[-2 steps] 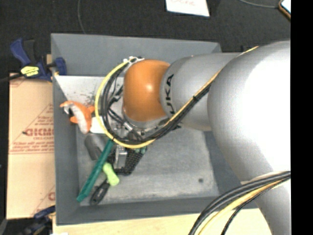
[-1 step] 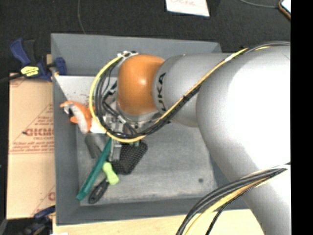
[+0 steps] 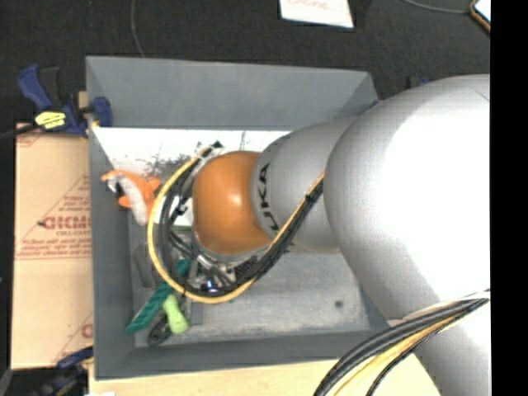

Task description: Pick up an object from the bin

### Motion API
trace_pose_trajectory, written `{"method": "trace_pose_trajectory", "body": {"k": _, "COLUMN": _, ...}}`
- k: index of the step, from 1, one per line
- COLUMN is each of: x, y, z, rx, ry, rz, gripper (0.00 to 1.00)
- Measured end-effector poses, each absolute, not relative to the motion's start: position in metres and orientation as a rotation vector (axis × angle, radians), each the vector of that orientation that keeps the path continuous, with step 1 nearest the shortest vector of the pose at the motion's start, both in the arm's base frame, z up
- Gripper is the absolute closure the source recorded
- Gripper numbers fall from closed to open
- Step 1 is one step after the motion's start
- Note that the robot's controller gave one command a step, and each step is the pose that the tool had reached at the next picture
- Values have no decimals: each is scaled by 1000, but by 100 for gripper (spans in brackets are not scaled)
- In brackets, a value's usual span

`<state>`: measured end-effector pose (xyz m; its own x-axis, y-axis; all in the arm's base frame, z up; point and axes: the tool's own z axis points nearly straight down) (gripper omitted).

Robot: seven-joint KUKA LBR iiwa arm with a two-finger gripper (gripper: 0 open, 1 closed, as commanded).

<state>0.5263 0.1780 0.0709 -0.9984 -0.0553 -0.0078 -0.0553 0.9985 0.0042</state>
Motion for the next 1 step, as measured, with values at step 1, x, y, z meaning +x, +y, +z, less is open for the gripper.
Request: {"method": "trace_pose_trajectory", "body": {"k": 1, "x": 600, "y": 153, "z": 72, "rx": 75, "ry": 3110, "rz": 13, "gripper": 0}}
